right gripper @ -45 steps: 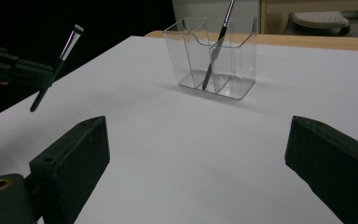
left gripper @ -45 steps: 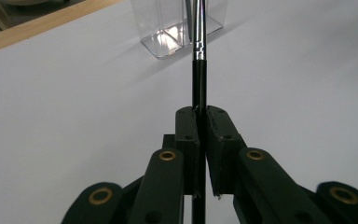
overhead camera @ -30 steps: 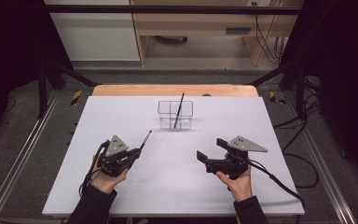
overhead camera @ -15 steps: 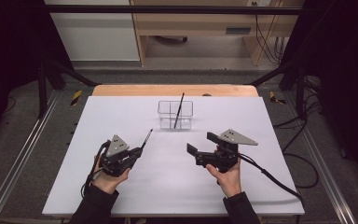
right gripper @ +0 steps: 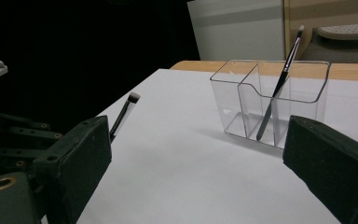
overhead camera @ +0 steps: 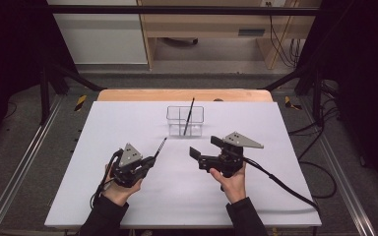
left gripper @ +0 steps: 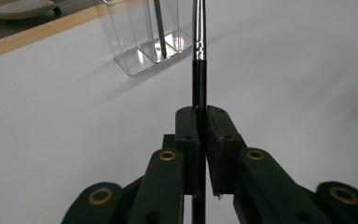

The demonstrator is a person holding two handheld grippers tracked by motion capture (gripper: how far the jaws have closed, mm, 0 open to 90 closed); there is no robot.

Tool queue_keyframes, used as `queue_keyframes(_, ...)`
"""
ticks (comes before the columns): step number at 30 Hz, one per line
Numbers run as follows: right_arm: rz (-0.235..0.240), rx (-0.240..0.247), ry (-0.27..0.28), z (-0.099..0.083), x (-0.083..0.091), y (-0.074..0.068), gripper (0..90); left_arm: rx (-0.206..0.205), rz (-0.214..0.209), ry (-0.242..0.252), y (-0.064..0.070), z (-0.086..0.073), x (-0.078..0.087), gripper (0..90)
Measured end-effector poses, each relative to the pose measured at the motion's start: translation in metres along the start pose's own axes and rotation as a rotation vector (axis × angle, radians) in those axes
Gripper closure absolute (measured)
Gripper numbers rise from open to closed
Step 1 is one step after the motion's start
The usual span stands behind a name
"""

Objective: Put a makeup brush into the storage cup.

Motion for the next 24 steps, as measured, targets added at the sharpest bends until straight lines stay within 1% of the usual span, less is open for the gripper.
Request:
queue_keyframes(8,0.008,-0.011,0.002,-0.001,-0.007,-0.003,9.0,0.000,-0.005,0.009,0.005,0.003,-0.005,83.3)
queue_keyframes(11,0.014,-0.022,0.004,-0.002,-0.009,-0.005,9.4,0.000,-0.008,0.010,0.007,0.004,-0.006,83.3)
queue_keyframes(20,0.008,-0.033,0.002,-0.005,-0.013,-0.004,11.3,0.002,-0.012,0.018,0.012,0.007,-0.010,83.3)
queue_keyframes(24,0.012,-0.052,-0.001,-0.007,-0.017,-0.005,12.4,0.000,-0.012,0.025,0.015,0.009,-0.012,83.3)
Point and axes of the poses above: each handheld gripper's, and its own axes: x roughly backward along the jaws, z roughly out of its top, y roughly to its right, the point moved 9 cm from there along -x, roughly forward along the jaws, and after that the axes turned 2 degrees about -x, right-handed, at the moved point
